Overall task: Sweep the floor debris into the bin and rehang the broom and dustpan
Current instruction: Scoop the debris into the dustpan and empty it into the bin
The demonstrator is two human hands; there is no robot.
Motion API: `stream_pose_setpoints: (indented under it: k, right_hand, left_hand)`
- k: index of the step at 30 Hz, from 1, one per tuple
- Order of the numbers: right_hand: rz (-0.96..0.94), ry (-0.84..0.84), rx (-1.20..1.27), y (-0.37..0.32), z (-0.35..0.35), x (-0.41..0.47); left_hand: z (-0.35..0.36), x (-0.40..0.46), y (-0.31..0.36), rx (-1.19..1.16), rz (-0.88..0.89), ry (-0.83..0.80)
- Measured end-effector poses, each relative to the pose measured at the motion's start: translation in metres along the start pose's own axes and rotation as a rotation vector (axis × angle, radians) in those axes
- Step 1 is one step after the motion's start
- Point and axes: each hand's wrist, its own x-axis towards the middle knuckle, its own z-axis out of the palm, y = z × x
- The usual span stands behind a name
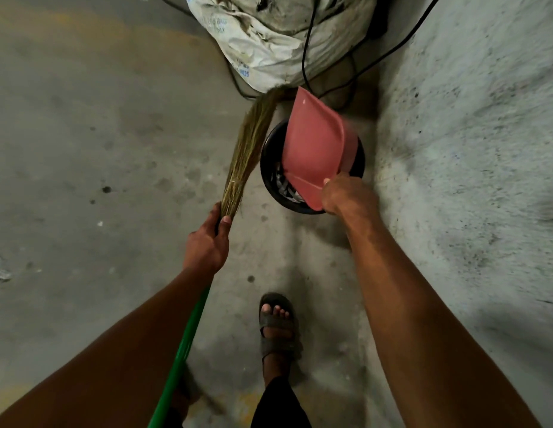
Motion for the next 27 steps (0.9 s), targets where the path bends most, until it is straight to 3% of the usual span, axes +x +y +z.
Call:
stream_pose_setpoints:
  k: [17, 27]
  right_hand:
    - [0.092, 0.072, -0.053, 0.019, 0.003, 0.013]
    - [0.034, 0.078, 0.019, 0.021, -0.057, -0.041]
  left_hand:
    - [-0.002, 0.004, 0.004, 0.070, 0.067, -0.030]
    - [-0.004, -0.009, 0.015, 0.065, 0.045, -0.056]
